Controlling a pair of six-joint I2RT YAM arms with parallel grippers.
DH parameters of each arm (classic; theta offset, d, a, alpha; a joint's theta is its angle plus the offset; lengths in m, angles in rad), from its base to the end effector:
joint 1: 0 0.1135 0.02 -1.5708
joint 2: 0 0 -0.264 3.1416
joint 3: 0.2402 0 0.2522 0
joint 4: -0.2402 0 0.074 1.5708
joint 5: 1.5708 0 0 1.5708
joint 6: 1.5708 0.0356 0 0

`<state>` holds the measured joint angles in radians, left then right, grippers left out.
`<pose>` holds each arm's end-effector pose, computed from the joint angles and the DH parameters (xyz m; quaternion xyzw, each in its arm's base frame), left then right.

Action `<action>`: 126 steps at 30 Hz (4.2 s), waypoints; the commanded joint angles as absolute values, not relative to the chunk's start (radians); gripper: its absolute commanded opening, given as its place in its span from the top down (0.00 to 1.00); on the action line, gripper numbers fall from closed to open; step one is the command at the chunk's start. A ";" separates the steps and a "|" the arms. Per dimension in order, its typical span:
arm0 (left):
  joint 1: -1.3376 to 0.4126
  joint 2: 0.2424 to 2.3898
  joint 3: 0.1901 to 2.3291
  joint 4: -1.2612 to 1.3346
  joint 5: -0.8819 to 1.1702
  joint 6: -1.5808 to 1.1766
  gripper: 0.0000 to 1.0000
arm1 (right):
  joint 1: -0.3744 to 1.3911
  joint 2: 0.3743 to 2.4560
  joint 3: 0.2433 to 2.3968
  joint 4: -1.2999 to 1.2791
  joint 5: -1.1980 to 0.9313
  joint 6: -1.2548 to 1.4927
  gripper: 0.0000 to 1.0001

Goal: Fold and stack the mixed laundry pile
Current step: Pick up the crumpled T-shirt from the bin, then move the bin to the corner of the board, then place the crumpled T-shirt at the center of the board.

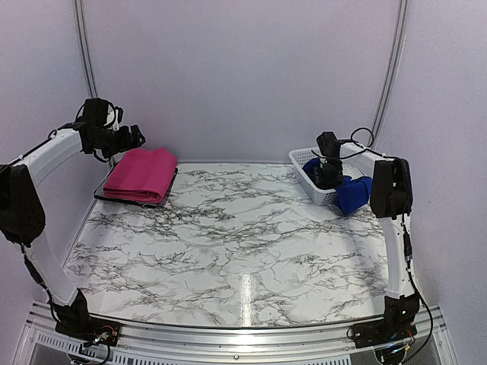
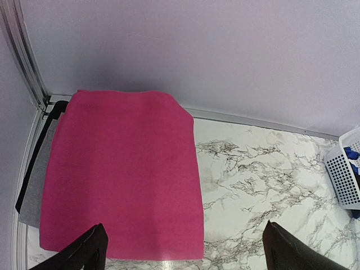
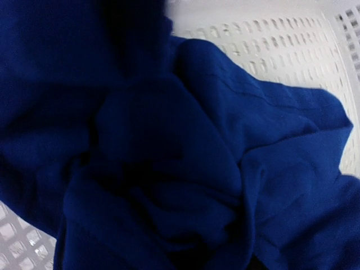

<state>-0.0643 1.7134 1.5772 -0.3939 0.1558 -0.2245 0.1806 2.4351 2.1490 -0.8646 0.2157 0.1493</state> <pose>0.4014 -0.0314 0.3458 -0.0306 0.8653 -0.1381 0.4808 0.5101 0.0854 0.1740 0.0072 0.9726 -0.0698 0.2218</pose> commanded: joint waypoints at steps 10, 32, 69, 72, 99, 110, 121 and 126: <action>-0.058 1.679 1.600 -0.240 0.192 -0.374 0.01 | 0.161 2.141 2.267 -0.775 -0.021 0.079 1.00; -0.057 1.557 1.430 -0.161 0.358 -0.417 0.01 | 0.334 1.383 1.741 -0.652 -0.285 0.099 1.00; -0.057 1.439 1.343 -0.193 0.279 -0.367 0.01 | 0.399 1.798 2.021 -0.600 -0.368 0.046 1.00; -0.057 1.437 1.337 -0.192 0.281 -0.369 0.01 | 0.486 1.766 2.128 -0.613 -0.348 0.040 1.00; -0.061 1.429 1.332 -0.191 0.247 -0.367 0.01 | 0.748 1.600 2.160 -0.430 -0.601 0.227 1.00; -0.061 1.419 1.290 -0.189 0.234 -0.365 0.01 | 0.472 1.424 1.258 -0.308 -0.323 0.362 1.00; -0.061 1.425 1.264 -0.204 0.243 -0.351 0.01 | 0.176 1.615 1.011 -0.307 -0.300 0.351 1.00; -0.063 1.419 1.257 -0.207 0.237 -0.351 0.01 | 0.109 1.745 1.076 -0.247 -0.225 0.361 1.00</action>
